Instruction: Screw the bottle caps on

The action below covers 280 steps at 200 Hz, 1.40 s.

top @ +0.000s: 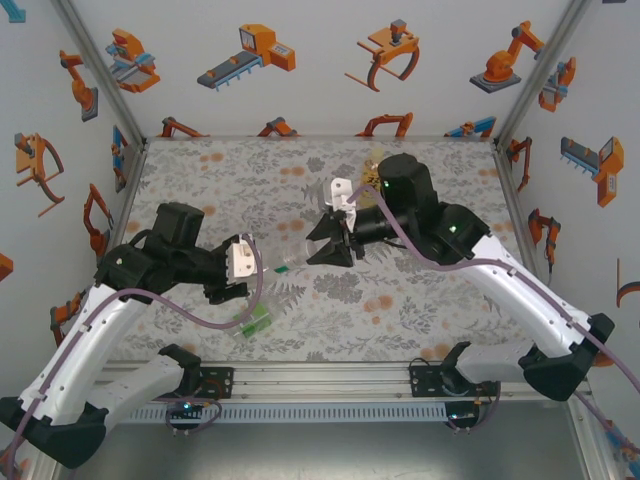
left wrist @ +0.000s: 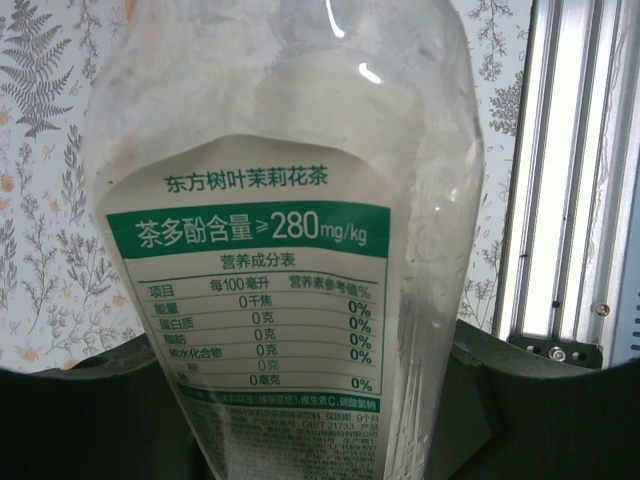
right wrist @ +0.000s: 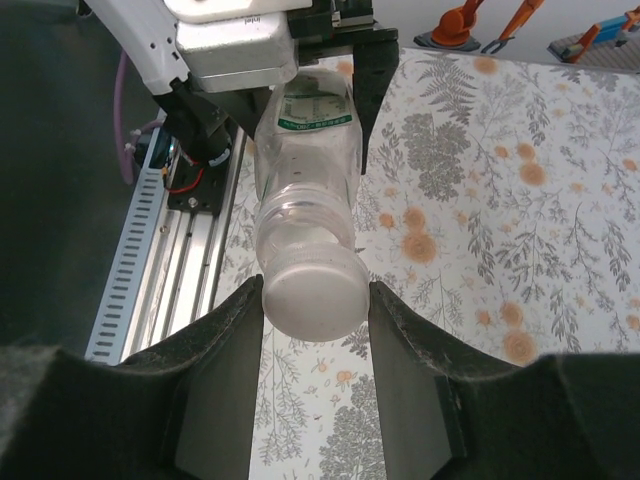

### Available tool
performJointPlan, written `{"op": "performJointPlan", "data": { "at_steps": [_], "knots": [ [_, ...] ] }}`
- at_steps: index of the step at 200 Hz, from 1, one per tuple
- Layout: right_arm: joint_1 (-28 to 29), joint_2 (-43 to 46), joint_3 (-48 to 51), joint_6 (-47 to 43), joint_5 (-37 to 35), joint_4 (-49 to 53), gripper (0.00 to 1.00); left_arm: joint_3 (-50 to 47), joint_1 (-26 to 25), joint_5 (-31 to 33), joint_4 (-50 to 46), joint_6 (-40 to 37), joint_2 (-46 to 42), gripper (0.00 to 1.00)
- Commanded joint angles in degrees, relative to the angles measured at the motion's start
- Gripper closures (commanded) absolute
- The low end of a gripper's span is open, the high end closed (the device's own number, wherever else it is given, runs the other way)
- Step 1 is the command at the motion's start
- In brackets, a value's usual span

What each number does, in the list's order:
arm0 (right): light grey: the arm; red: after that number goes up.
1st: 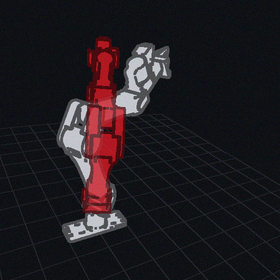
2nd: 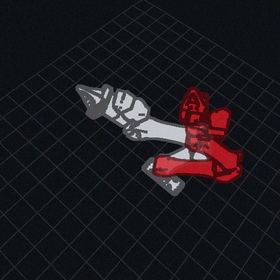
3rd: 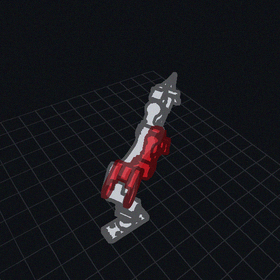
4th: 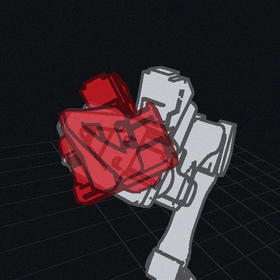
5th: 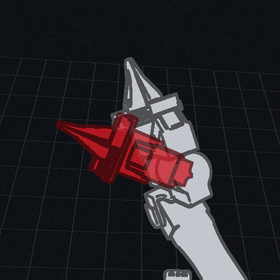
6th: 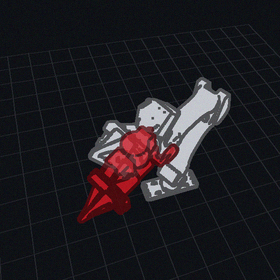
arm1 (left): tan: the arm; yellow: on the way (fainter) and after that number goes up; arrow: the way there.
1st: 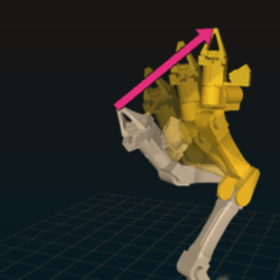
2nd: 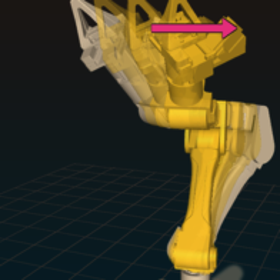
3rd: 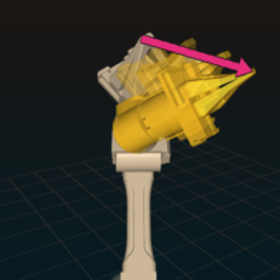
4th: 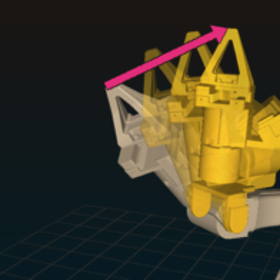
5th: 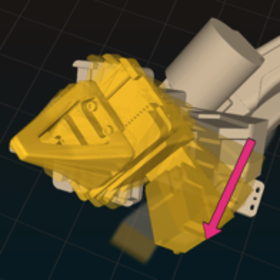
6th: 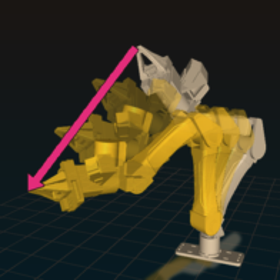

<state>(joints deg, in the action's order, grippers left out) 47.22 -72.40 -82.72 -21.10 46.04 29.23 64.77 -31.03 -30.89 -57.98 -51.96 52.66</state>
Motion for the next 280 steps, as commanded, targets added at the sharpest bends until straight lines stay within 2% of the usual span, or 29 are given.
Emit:
{"op": "performJointPlan", "data": {
  "at_steps": [1, 101, 196, 243, 280],
  "knots": [
    [1.1, -0.8, -2.4, -2.6, 0.4, 1.4, 0.9, 1.6, -0.4, -1.9, -1.2, -1.5, -0.4, 1.0],
    [3.3, -1.2, -1.8, -2.3, 2.2, -0.2, 0.93, 1.2, -0.8, -3.1, 0.2, 0.1, -0.1, 1.0],
    [5.0, -1.3, -3.6, -2.9, -0.2, -0.3, 1.0, 0.4, -1.3, -3.4, 0.7, 1.0, 0.2, 1.0],
    [6.4, -2.5, -5.7, -7.1, -1.4, 5.0, 1.0, 0.5, -1.4, -4.1, 0.8, 1.3, 0.6, 1.0],
    [8.8, -3.5, -7.7, -13.5, -8.6, 11.9, 1.0, 0.9, -1.5, -4.8, 0.3, 1.3, 1.3, 1.0]
  ]
}}
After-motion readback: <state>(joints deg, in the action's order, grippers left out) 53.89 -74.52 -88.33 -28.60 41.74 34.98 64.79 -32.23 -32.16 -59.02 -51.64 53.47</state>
